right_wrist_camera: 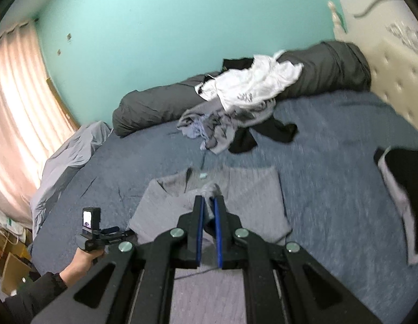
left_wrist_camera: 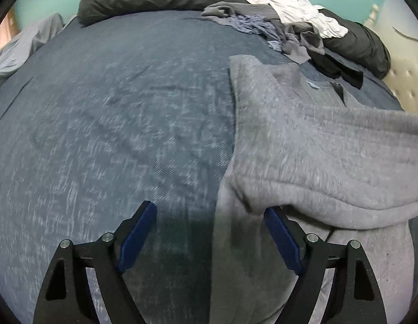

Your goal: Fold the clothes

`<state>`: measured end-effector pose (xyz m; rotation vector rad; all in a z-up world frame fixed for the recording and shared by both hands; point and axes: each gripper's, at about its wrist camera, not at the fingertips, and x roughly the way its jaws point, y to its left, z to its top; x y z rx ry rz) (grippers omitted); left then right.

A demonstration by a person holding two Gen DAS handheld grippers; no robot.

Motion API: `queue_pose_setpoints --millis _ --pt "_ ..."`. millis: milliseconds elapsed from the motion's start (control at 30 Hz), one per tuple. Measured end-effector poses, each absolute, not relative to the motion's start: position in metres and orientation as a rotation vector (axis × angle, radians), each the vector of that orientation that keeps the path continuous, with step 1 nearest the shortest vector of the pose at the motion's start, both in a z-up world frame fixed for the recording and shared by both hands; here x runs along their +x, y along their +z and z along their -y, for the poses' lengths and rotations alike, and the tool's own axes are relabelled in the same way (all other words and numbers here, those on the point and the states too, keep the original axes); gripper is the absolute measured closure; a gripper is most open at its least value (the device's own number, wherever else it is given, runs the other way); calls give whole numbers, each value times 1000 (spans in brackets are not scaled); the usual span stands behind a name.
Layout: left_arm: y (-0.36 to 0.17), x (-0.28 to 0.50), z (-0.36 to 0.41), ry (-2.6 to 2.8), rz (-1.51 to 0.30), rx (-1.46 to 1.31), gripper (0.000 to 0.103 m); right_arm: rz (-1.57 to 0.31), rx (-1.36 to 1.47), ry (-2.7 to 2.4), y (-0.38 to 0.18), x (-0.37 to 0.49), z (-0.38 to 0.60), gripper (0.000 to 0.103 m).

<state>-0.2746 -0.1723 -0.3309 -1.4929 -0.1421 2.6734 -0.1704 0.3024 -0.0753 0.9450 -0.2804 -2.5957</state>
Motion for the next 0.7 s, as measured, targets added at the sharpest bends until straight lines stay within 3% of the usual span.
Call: queue_pose_setpoints --millis 200,267,300,700 --pt "-331 -281 177 2693 74 -1467 53 270 982 -2586 -83 -172 -302 96" --pt "-329 -279 182 2709 47 -1457 79 298 1020 -2582 -96 -170 -307 96" --pt "-328 -279 185 2710 43 -1459 84 310 1037 -2580 -102 -168 -310 96" --pt "-316 -259 211 2666 80 -1504 83 427 1388 -2473 -226 -132 -337 96"
